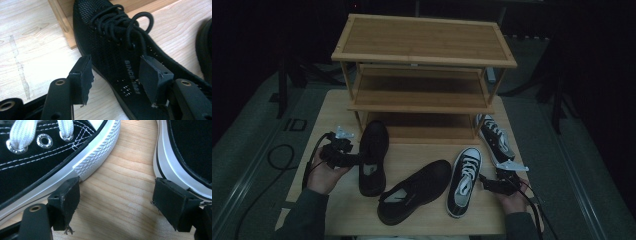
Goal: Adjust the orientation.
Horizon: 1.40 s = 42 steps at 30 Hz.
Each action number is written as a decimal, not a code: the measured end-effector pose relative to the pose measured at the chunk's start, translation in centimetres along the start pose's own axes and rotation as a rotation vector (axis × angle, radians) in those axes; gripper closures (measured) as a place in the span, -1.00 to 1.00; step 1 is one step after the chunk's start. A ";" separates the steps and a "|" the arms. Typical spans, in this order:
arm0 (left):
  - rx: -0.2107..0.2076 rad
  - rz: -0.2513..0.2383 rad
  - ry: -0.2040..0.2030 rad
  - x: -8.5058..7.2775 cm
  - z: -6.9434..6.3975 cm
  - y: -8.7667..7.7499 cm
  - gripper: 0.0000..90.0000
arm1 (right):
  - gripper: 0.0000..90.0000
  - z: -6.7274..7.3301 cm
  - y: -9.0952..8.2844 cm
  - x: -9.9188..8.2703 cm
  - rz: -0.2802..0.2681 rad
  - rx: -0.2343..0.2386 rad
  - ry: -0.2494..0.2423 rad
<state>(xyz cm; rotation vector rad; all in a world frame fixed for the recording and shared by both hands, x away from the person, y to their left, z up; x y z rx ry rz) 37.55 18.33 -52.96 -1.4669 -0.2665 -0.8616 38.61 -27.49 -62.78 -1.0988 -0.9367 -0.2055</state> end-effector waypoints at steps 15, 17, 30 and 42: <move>0.026 0.066 0.067 -0.3 -1.5 1.0 0.06 | -0.52 0.0 0.0 0.0 0.000 0.000 0.000; 0.027 0.078 0.059 -0.3 -1.5 1.4 0.08 | -0.52 0.0 0.0 0.0 0.000 0.000 0.000; 0.045 0.139 0.040 -0.9 -0.6 2.0 0.34 | -0.52 0.0 0.0 0.0 0.000 0.000 0.000; 0.080 0.175 0.053 -1.4 1.0 1.8 0.59 | -0.52 0.0 0.0 0.0 0.000 0.000 0.000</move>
Point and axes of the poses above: each handheld gripper's, and its own axes: y roughly forward along the jaws, x roughly out of its top, z roughly to its left, the point moved 10 cm from there along y, roughly forward along the jaws, and after that the axes turned 11 degrees about x, right-handed, at the moved point
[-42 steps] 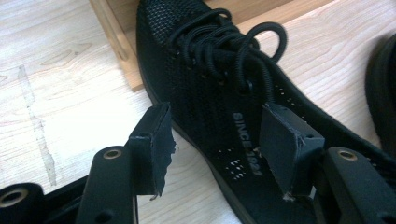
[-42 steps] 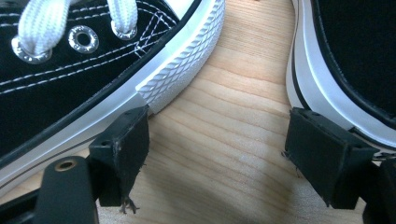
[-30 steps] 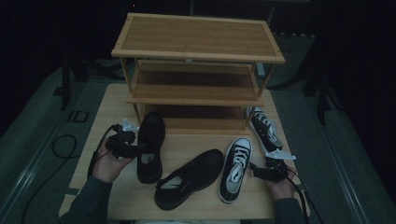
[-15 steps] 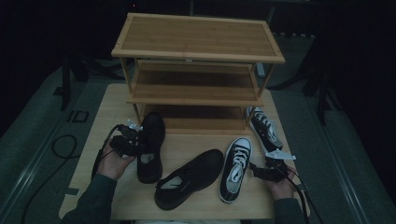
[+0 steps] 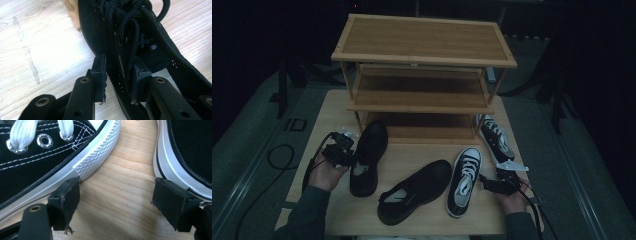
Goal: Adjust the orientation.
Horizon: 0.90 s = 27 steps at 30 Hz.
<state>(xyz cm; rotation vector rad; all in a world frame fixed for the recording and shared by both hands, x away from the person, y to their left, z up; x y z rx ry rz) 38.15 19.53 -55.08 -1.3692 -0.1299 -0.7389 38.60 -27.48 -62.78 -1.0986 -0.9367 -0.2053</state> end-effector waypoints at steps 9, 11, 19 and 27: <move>0.021 0.043 0.011 1.1 -0.4 1.7 0.65 | -0.52 0.0 0.0 0.0 0.000 0.000 0.000; 0.018 0.046 0.004 1.2 -0.4 1.9 0.66 | -0.52 0.0 0.0 0.0 0.000 0.000 0.000; 0.032 0.047 -0.026 1.5 -0.5 2.1 0.94 | -0.52 0.0 0.0 0.0 0.000 0.000 0.001; -0.007 0.007 -0.094 2.3 -0.7 2.0 0.96 | -0.52 0.0 0.0 0.0 0.000 0.000 0.000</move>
Point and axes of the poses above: each handheld gripper's, and its own axes: y roughly forward along the jaws, x roughly out of its top, z roughly to its left, the point moved 10 cm from there along y, roughly forward along the jaws, and after that the axes turned 11 degrees about x, right-handed, at the moved point
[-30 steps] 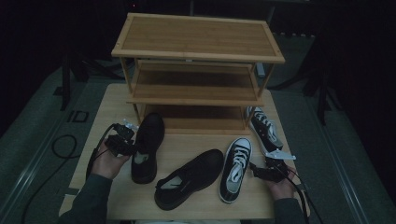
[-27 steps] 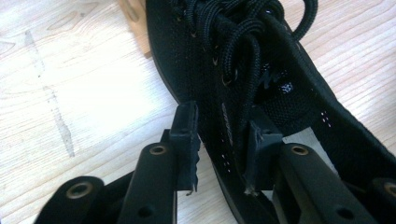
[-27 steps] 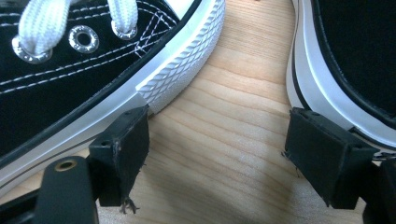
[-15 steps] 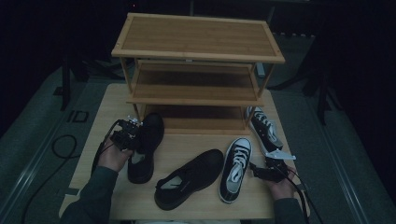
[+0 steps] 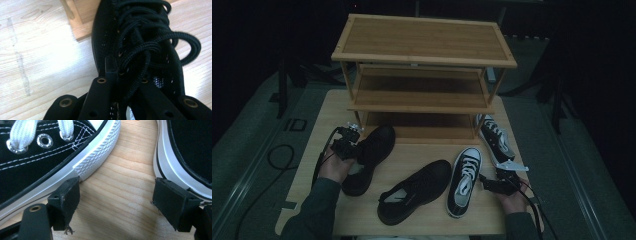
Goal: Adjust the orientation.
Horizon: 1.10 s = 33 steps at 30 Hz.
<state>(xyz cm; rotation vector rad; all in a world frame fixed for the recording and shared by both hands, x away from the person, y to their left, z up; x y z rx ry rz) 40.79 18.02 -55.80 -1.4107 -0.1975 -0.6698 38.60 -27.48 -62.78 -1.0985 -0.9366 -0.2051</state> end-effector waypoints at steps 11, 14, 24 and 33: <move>-0.009 -0.042 -0.074 2.1 -0.2 0.3 0.96 | -0.52 0.0 0.0 0.0 0.000 0.000 0.001; 0.003 -0.040 -0.086 2.4 -0.2 0.7 0.96 | -0.52 0.0 0.0 0.0 0.000 0.000 0.001; 0.039 -0.059 -0.168 4.8 -0.4 2.1 0.95 | -0.52 0.0 0.0 0.0 0.000 0.000 0.000; 0.095 -0.095 -0.244 6.2 -0.8 3.1 0.95 | -0.52 0.0 0.0 0.0 0.000 -0.001 0.001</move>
Point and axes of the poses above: each handheld gripper's, and its own axes: y roughly forward along the jaws, x roughly out of its top, z roughly to its left, the point moved 10 cm from there along y, roughly forward along the jaws, and after that the axes turned 11 degrees about x, right-handed, at the moved point
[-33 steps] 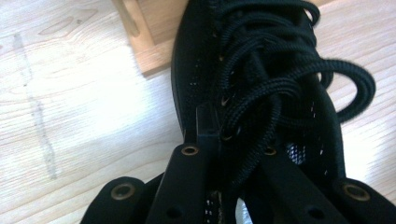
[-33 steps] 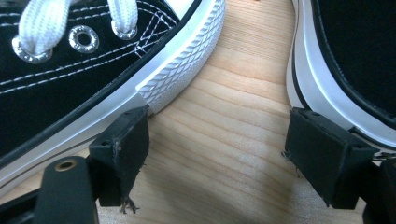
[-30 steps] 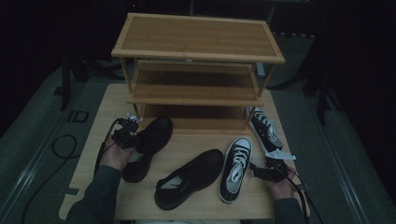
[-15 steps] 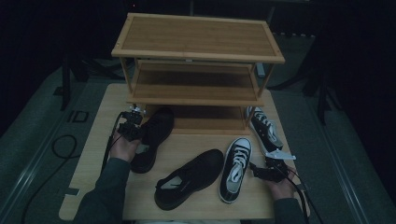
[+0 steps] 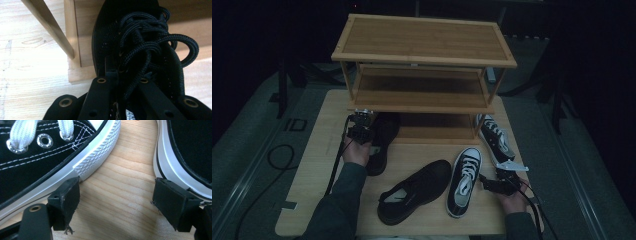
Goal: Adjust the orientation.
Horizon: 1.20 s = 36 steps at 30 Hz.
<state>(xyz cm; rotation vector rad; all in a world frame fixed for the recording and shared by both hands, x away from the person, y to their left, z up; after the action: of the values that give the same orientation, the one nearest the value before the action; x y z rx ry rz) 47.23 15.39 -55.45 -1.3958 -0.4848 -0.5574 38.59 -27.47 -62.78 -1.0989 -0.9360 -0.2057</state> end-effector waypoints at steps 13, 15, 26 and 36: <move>-0.074 -0.022 0.068 -0.1 -0.3 -0.5 0.38 | -0.52 0.0 0.0 0.0 0.000 0.000 0.000; -0.086 -0.028 0.079 -0.1 -0.2 -1.1 0.32 | -0.52 0.0 0.0 0.0 0.000 0.000 0.000; -0.156 -0.108 0.169 -0.4 -0.5 -5.9 0.79 | -0.52 0.0 0.0 0.0 0.000 0.001 -0.001; -0.227 -0.117 0.251 -1.2 -0.4 -8.0 1.00 | -0.52 0.1 0.0 0.0 0.001 0.001 -0.001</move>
<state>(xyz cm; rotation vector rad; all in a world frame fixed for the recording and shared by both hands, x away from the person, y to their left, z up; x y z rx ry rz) 41.30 14.44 -50.06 -1.4934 -0.3083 -0.8927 38.52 -27.45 -62.78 -1.0987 -0.9366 -0.2039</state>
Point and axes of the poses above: each handheld gripper's, and its own axes: y roughly forward along the jaws, x roughly out of its top, z roughly to its left, the point moved 10 cm from there along y, roughly forward along the jaws, and after that the axes turned 11 degrees about x, right-handed, at the moved point
